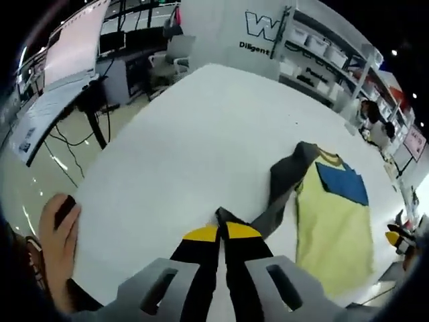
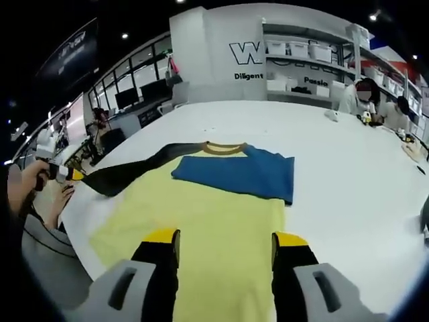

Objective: Fold the garment on the visible template until the final outline fits inside the template.

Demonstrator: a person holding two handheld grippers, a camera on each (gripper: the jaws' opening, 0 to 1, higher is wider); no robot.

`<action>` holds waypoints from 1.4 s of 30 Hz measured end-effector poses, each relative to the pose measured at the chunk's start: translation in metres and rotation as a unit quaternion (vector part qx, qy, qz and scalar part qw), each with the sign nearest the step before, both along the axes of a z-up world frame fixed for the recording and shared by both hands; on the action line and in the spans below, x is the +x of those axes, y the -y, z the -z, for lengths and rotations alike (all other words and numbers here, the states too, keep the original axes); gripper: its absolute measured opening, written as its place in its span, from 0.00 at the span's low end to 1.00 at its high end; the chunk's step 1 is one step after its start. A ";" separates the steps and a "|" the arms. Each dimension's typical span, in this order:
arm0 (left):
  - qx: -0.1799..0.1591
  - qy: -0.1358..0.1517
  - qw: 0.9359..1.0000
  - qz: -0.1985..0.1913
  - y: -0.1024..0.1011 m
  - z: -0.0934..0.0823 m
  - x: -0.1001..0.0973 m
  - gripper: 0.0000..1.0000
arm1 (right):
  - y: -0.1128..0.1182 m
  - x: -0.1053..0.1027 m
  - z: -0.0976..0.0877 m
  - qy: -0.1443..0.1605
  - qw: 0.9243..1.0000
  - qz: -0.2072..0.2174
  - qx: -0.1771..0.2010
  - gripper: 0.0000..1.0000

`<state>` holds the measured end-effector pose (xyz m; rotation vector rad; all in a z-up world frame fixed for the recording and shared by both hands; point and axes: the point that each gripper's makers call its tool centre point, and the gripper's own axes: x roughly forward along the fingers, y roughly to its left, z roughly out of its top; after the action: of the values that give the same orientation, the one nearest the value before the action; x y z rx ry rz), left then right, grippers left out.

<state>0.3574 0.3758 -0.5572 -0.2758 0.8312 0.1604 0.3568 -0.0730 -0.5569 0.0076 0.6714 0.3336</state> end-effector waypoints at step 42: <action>0.094 0.019 0.995 0.014 -0.081 0.000 0.072 0.34 | -0.026 -0.007 -0.012 0.018 0.997 -0.071 0.002 0.75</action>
<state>0.4297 0.4563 -0.5571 -0.0908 0.7752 0.2052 0.3496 -0.0471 -0.5453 -0.0415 0.6366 0.4712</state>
